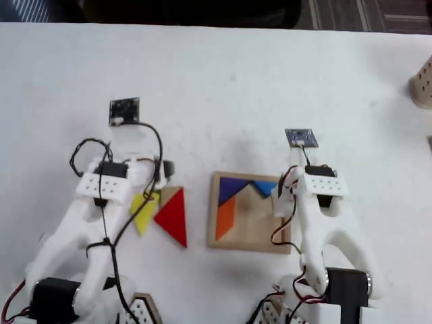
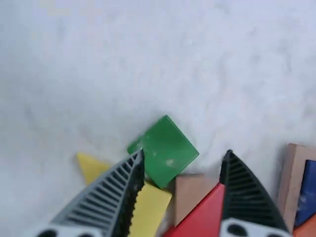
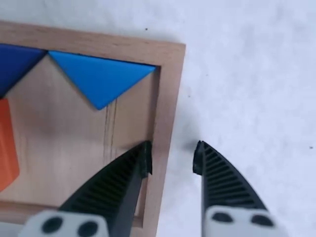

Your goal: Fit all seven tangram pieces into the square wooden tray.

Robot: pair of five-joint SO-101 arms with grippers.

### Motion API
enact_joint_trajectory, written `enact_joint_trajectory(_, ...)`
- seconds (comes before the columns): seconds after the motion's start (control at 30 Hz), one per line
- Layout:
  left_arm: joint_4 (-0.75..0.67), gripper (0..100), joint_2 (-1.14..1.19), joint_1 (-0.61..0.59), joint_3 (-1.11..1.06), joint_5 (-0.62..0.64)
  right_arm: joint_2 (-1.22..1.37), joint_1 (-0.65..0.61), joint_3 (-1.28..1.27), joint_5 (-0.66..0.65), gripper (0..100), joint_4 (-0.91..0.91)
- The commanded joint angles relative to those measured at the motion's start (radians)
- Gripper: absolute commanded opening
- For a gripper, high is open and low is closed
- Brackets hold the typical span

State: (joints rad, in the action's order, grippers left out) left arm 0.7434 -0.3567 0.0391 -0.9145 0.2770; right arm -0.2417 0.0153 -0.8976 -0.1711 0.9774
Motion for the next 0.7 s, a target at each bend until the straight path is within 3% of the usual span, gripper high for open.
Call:
enact_joint_trajectory(0.0, -0.020, 26, 0.012, -0.007, 0.017, 0.014, -0.002, 0.016, 0.035, -0.012, 14.4, 0.002)
enact_joint_trajectory(0.3, 0.003, 25, 0.220, -0.005, 0.152, 0.017, -0.002, 0.015, 0.035, -0.012, 14.4, 0.002)
enact_joint_trajectory(0.4, 0.012, 26, 0.265, 0.018, 0.176, 0.072, -0.002, 0.013, 0.035, -0.012, 14.4, 0.002)
enact_joint_trajectory(0.67, 0.140, 26, 0.354, -0.024, 0.275, 0.103, -0.002, 0.016, 0.035, -0.026, 14.4, 0.002)
